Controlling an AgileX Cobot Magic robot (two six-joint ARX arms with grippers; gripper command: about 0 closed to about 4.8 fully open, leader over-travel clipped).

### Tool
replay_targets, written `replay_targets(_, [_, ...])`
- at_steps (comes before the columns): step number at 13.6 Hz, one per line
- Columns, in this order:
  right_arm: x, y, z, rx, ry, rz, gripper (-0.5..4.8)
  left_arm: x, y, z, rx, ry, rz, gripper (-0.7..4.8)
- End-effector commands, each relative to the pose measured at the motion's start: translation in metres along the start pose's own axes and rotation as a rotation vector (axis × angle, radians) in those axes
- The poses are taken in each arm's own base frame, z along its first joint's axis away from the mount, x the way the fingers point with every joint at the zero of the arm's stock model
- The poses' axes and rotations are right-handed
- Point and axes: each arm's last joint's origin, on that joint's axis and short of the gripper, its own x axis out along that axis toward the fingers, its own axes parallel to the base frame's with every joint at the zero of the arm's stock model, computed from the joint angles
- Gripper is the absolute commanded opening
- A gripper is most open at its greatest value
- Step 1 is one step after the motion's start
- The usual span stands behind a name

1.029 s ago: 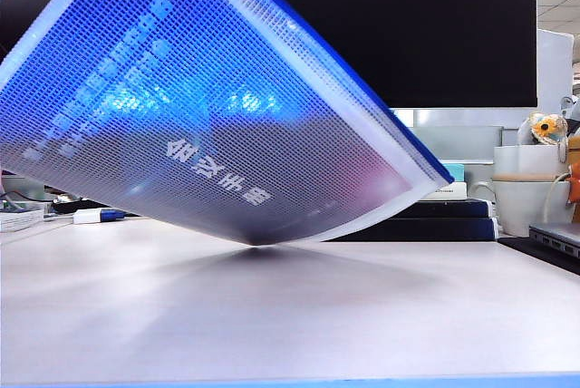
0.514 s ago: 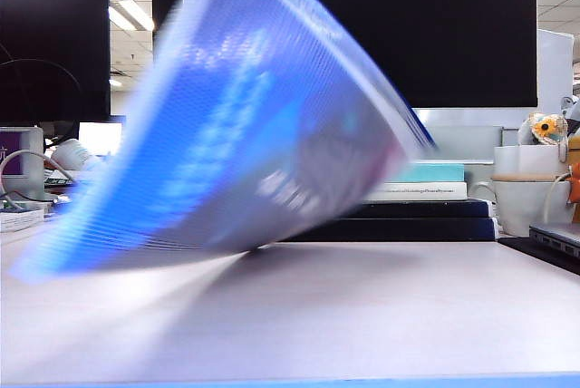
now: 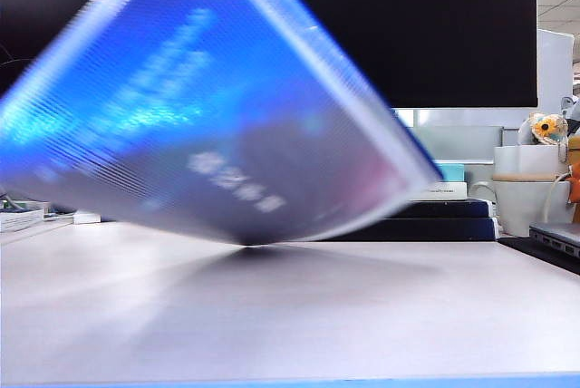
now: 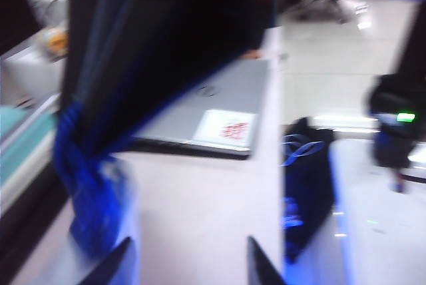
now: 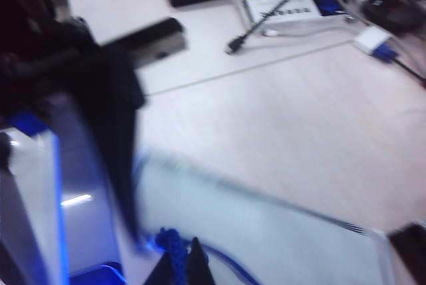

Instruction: Pick up the transparent plastic file bag with a blue zipper and close its zipper.

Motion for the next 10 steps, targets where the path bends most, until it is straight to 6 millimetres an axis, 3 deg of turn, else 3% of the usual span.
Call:
replay_targets(1, [-0.001,0.001,0.005,0.007,-0.047,0.027,-0.01,0.006,-0.002,0.003,0.011,0.039,0.124,1.67])
replay_targets(2, [-0.001,0.001,0.005,0.021,-0.043,0.028,-0.01,0.006,-0.003,0.003,0.012,0.048,0.141,1.53])
replay_targets(4, [-0.001,0.0,0.002,0.031,-0.013,0.01,-0.01,-0.003,-0.009,0.01,-0.026,0.006,0.131,2.7])
replay_targets(10, [-0.001,0.001,0.004,0.025,-0.029,0.021,-0.01,-0.007,-0.01,0.004,-0.058,0.085,0.223,2.7])
